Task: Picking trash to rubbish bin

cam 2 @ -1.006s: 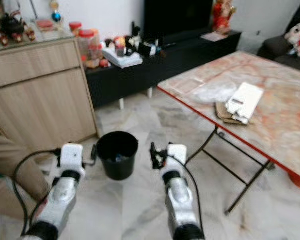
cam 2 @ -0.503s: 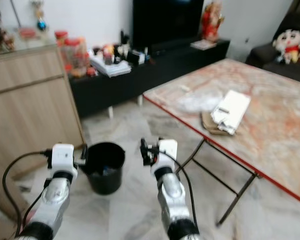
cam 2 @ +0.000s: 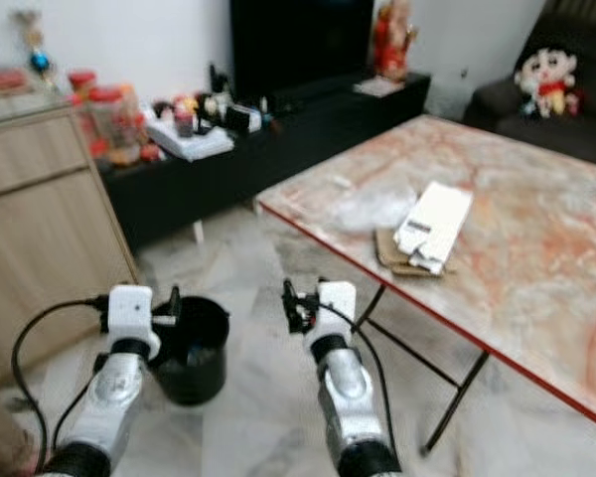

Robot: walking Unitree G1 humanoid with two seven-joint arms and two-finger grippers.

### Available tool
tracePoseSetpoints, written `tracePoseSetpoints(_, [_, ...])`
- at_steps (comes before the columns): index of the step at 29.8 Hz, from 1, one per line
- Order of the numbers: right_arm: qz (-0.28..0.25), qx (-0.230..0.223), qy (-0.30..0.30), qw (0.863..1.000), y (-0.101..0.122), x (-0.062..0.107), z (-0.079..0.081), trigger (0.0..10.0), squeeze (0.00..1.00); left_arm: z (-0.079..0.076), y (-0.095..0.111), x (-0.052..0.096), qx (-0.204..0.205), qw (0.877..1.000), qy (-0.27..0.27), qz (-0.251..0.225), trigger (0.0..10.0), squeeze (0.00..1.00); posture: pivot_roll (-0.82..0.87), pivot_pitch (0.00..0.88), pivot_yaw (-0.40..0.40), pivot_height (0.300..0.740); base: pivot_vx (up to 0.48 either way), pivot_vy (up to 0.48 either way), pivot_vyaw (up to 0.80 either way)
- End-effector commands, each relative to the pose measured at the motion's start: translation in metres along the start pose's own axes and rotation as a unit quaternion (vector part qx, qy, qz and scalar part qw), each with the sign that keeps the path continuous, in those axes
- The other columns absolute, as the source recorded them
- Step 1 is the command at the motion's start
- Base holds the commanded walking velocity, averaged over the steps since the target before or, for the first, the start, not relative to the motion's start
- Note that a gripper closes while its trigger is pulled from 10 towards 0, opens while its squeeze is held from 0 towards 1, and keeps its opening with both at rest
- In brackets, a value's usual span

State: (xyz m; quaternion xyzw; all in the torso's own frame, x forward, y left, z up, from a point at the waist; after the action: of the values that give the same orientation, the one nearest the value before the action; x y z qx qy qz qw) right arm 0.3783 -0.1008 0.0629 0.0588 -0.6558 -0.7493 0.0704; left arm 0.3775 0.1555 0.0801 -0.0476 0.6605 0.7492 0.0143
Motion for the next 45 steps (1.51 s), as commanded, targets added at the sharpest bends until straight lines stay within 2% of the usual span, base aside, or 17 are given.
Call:
tracePoseSetpoints(1, [-0.008, -0.003, 0.016, 1.0, 0.0058, -0.0048, 0.0144, 10.0, 0.0, 0.0144, -0.0019, 0.0004, -0.01, 1.0, 0.013, 0.003, 10.0, 0.0, 0.16, 0.0, -0.04, 0.74, 0.334, 0.0, 0.0])
tracePoseSetpoints(5, [-0.009, 0.006, 0.021, 1.0, 0.0061, -0.0044, 0.0156, 10.0, 0.0, 0.0143, -0.002, 0.0003, -0.01, 1.0, 0.013, 0.004, 10.0, 0.0, 0.16, 0.0, -0.04, 0.74, 0.328, 0.0, 0.0])
tracePoseSetpoints(13, [-0.009, 0.005, 0.035, 0.999, 0.0048, -0.0028, 0.0207, 10.0, 0.0, 0.013, -0.0017, 0.0007, -0.008, 1.0, 0.011, 0.004, 10.0, 0.0, 0.17, 0.0, -0.04, 0.74, 0.326, 0.0, 0.76])
tracePoseSetpoints(28, [-0.001, -0.012, 0.028, 1.0, 0.0024, -0.0033, 0.018, 10.0, 0.0, 0.0129, -0.0022, 0.0009, -0.008, 1.0, 0.011, 0.005, 10.0, 0.0, 0.17, 0.0, -0.04, 0.74, 0.321, 0.0, 0.0])
tracePoseSetpoints(45, [0.003, -0.013, 0.031, 0.999, 0.0021, -0.0042, 0.0194, 10.0, 0.0, 0.009, 0.0017, 0.0014, 0.008, 1.0, -0.001, -0.005, 10.0, 0.0, 0.17, 0.0, -0.036, 0.74, 0.055, 0.0, -0.78])
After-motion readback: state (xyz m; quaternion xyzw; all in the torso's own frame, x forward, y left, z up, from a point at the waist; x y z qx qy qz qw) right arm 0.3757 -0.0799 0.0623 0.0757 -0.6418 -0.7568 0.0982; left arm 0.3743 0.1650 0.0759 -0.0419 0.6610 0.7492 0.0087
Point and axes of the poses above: a point about 5 cm out from each wrist's last joint towards the gripper, its own x axis pointing back from the gripper into the wrist, its own y axis along the axis of the wrist's last joint, z = x × y, the point moved 6 cm from there along -x, pointing out of the wrist towards the gripper, and after that the axes turned 1 degree about x, right-handed, at the moved point
